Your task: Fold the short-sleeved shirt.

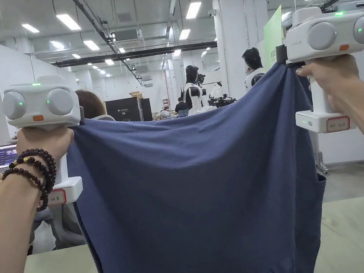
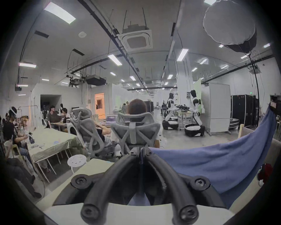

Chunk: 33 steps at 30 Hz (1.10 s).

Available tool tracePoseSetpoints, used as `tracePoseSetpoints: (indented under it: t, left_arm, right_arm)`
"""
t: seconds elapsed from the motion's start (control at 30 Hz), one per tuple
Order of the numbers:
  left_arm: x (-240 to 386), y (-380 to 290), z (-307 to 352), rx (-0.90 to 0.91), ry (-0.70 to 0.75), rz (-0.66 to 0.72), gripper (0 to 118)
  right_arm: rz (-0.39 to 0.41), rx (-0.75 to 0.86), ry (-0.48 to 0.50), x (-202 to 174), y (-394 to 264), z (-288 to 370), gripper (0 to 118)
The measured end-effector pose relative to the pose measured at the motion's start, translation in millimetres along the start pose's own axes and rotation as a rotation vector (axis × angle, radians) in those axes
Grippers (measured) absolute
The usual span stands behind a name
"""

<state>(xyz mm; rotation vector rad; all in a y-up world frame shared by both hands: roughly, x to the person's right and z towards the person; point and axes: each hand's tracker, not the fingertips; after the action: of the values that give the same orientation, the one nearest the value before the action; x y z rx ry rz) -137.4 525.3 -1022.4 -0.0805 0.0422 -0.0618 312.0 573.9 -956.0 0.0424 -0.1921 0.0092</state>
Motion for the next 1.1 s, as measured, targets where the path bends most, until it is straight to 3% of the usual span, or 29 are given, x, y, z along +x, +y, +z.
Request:
tracePoseSetpoints:
  t: [0.23, 0.53, 0.77, 1.1]
  left_arm:
    - [4, -19, -14, -0.013, -0.021, -0.006, 3]
    - [16, -89, -41, -0.12, -0.056, 0.003, 3]
    - [21, -123, -6, -0.163, -0.073, -0.017, 3]
    - [-11, -190, 99, -0.214, -0.118, 0.015, 3]
  right_arm:
    - [0.024, -0.022, -0.008, 0, -21, 4, 3]
    - [0.013, -0.139, -0.002, 10, -107, -9, 3]
    - [-0.044, -0.177, 0.024, 16, -142, 10, 3]
    - [0.063, -0.236, 0.057, 13, -200, 121, 3]
